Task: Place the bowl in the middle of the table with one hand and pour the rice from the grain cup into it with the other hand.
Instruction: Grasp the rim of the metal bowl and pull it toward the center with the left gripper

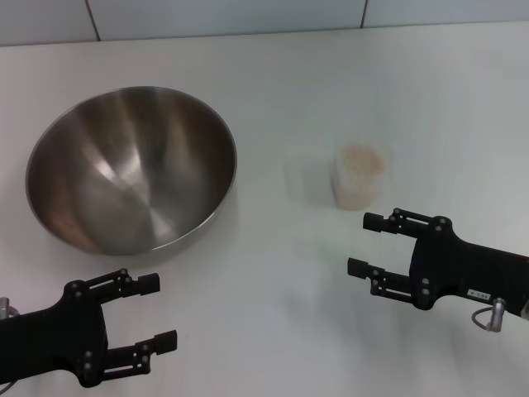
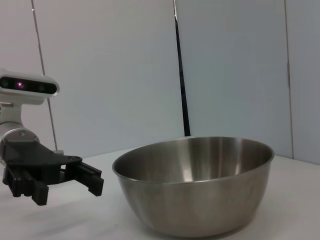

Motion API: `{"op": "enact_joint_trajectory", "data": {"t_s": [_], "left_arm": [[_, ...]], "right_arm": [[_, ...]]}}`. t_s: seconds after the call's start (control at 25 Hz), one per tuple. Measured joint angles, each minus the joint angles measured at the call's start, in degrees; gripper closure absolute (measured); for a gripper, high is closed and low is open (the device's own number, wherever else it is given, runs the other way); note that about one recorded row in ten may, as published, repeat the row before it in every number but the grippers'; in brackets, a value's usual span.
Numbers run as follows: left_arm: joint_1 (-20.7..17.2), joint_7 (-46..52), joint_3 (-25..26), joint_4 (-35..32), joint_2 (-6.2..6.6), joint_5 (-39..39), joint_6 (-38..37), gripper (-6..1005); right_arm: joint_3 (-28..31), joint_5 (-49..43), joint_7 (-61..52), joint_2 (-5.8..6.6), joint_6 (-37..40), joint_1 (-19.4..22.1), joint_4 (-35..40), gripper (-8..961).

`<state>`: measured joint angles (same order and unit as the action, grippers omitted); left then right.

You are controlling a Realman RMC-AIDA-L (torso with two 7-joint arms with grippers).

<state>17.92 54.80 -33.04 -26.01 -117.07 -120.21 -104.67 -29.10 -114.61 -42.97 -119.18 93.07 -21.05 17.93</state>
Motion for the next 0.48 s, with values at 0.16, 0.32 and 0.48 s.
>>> {"op": "enact_joint_trajectory", "data": {"t_s": [0.16,0.32,0.48], "left_arm": [[0.0,0.0,0.0,0.0,0.0,0.1,-0.2,215],[0.0,0.0,0.0,0.0,0.0,0.1,-0.2,215],[0.0,-0.1,0.0,0.0,0.0,0.1,-0.3,214]], "right_arm": [[0.0,0.0,0.0,0.0,0.0,0.0,0.0,266],[0.0,0.0,0.0,0.0,0.0,0.0,0.0,266],[0.0,0.0,0.0,0.0,0.0,0.0,0.0,267]]}}
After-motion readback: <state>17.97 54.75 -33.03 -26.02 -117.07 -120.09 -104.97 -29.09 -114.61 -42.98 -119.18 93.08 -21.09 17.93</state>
